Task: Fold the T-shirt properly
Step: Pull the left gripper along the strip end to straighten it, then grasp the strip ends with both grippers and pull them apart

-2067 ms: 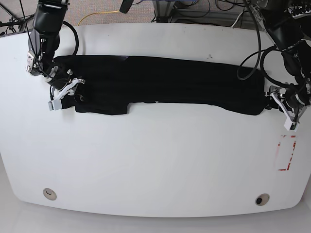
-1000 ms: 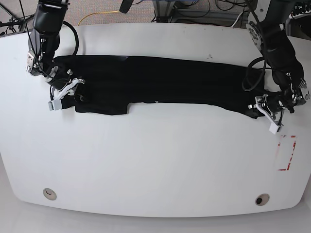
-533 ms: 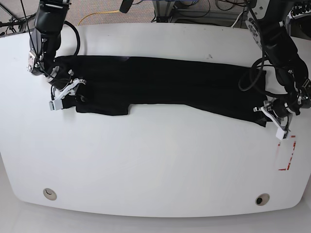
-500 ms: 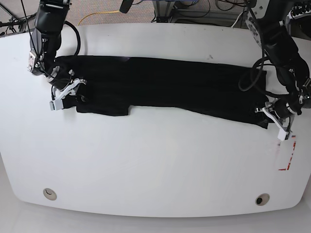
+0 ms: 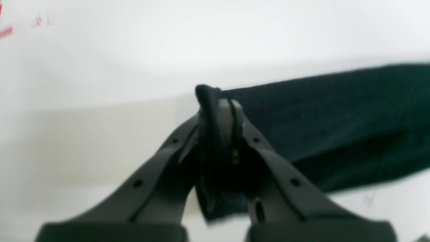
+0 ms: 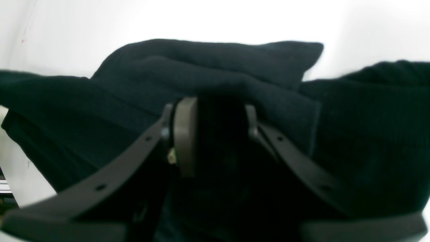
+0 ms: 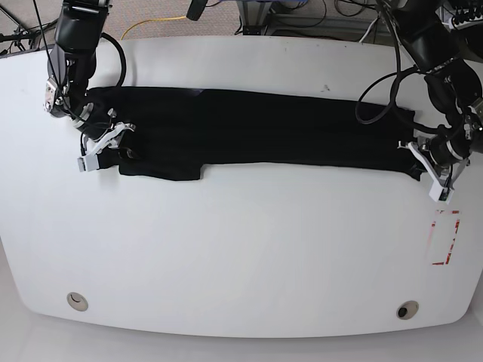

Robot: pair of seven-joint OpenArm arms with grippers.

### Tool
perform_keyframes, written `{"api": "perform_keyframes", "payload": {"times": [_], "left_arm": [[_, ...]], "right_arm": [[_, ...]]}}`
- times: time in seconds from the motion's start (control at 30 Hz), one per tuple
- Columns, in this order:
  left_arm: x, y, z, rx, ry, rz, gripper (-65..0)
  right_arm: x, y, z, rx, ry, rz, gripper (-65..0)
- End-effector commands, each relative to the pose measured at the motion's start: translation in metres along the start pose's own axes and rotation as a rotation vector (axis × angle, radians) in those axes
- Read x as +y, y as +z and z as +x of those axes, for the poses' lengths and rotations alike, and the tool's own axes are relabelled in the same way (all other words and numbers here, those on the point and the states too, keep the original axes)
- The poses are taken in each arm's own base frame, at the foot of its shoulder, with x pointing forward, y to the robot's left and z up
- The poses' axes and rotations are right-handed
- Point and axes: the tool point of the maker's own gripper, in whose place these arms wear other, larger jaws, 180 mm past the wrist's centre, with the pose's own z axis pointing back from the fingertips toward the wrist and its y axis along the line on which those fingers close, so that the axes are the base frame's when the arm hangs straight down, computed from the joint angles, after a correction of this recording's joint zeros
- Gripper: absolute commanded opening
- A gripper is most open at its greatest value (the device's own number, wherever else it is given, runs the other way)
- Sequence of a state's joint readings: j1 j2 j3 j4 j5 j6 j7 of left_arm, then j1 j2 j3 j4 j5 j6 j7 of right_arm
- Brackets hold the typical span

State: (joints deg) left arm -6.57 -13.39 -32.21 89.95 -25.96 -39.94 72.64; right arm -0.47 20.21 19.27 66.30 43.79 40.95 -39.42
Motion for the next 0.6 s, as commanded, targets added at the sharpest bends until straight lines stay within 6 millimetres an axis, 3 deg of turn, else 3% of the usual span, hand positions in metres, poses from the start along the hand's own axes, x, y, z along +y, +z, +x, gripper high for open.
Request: {"api": "perform_keyframes", "payload": {"times": [0.0, 0.3, 0.43, 0.5, 0.57], "left_arm": [[0.006, 0.011, 0.005, -0.001, -0.027, 0.031, -64.7], [0.006, 0.012, -0.041, 0.121, -0.021, 0.033, -63.1], [0.012, 0.016, -0.046, 0.139, -0.030, 0.045, -48.3], [0.013, 0.016, -0.046, 0.140, -0.030, 0.050, -35.8], [0.014, 0.017, -0.044, 0.135, -0.033, 0.053, -29.0]], "right_arm": [[-0.008, 0.003, -0.007, 0.057, 0.017, -0.037, -46.1], [-0.008, 0.003, -0.007, 0.057, 0.017, -0.037, -46.1], [-0.008, 0.003, -0.007, 0.057, 0.017, -0.037, -46.1], [-0.008, 0.003, -0.007, 0.057, 0.017, -0.037, -46.1], [-0.008, 0.003, -0.007, 0.057, 0.017, -0.037, -46.1]]}}
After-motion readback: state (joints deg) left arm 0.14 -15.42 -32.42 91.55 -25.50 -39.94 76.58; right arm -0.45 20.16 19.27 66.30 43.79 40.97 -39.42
